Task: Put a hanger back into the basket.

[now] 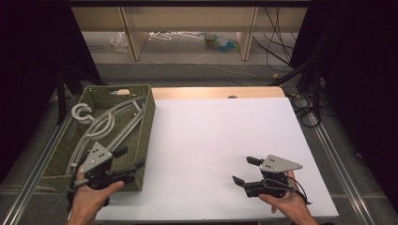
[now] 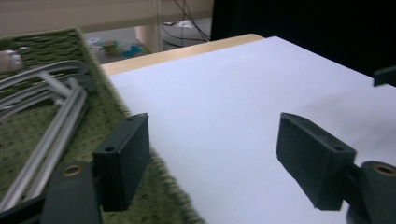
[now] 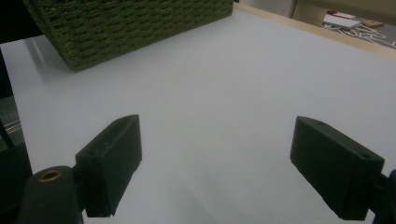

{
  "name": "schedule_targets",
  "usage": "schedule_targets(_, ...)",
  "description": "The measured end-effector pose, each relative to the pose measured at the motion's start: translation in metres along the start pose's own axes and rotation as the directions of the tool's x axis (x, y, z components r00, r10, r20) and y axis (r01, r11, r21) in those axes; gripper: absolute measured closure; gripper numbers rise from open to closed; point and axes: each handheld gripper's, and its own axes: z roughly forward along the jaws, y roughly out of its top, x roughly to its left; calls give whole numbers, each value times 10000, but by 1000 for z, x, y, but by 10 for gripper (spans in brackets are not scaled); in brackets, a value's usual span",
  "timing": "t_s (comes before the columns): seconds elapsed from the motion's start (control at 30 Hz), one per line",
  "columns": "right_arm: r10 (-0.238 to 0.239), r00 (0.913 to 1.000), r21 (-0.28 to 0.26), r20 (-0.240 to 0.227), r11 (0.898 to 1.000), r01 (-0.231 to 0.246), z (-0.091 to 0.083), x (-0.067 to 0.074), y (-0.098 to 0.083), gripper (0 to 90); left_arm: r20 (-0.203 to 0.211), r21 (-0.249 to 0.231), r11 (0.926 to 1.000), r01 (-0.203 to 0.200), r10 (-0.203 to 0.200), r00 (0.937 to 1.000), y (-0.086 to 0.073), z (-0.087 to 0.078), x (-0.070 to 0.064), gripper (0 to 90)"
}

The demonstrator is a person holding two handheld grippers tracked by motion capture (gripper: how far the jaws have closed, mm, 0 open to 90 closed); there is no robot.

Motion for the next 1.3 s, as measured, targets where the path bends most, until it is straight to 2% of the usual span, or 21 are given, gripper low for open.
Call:
schedule_targets(0.1,-83,9999,-108,76,9999,84,0,-1,0,174,368,-164,9999,27,-21,9993,-4,5,-7,239)
schedule_targets(0.13,-3,10000,-64,-85,10000,3,0,0,0,173,392,-147,9999,34,-28,9992,-6,6,-11,232)
schedule_targets(0.23,8,10000,-106,-73,9999,-8,0,0,0,171,671,-163,9998,-107,118,9977,-11,12,-16,215)
schedule_targets(0.27,99,9998,-42,-164,9999,-100,-1,0,0,171,561,-184,9998,-43,53,9984,-13,12,-19,211)
schedule_targets(0.3,100,9999,-91,-42,9999,-100,-1,1,0,171,553,-266,9994,-243,257,9981,-14,13,-19,211)
schedule_targets(0.37,119,9999,-149,-9,9998,-120,-3,1,0,171,634,-440,9990,-112,140,9979,-19,14,-22,210)
schedule_targets(0.47,169,9999,-295,16,9994,-169,-4,1,1,170,610,-477,9979,-440,469,9970,-26,17,-27,206)
schedule_targets(0.5,339,9994,-398,-62,9986,-341,-3,3,1,170,595,-489,9980,-412,440,9973,-29,18,-28,206)
schedule_targets(0.57,386,9992,-368,-34,9986,-387,-5,5,0,169,622,-635,9976,-292,332,9975,-33,20,-29,206)
schedule_targets(0.7,375,9993,-381,-33,9986,-376,-11,13,-2,164,703,-703,9968,-387,436,9966,-37,20,-30,189)
schedule_targets(0.77,433,9990,-646,57,9970,-429,-14,15,-5,163,741,-785,9963,-363,421,9964,-40,21,-30,189)
schedule_targets(0.8,472,9988,-488,104,9977,-466,-17,15,-6,163,719,-686,9970,-367,416,9965,-41,20,-30,186)
schedule_targets(0.9,408,9988,-671,276,9970,-389,-21,15,-8,160,706,-717,9969,-310,360,9969,-42,22,-30,171)
schedule_targets(0.93,525,9982,-656,304,9966,-505,-21,15,-8,160,624,-662,9973,-308,349,9974,-42,21,-30,171)
schedule_targets(1.3,571,9981,-693,228,9961,-554,-19,13,-7,160,624,-790,9967,-183,233,9978,-41,20,-29,170)
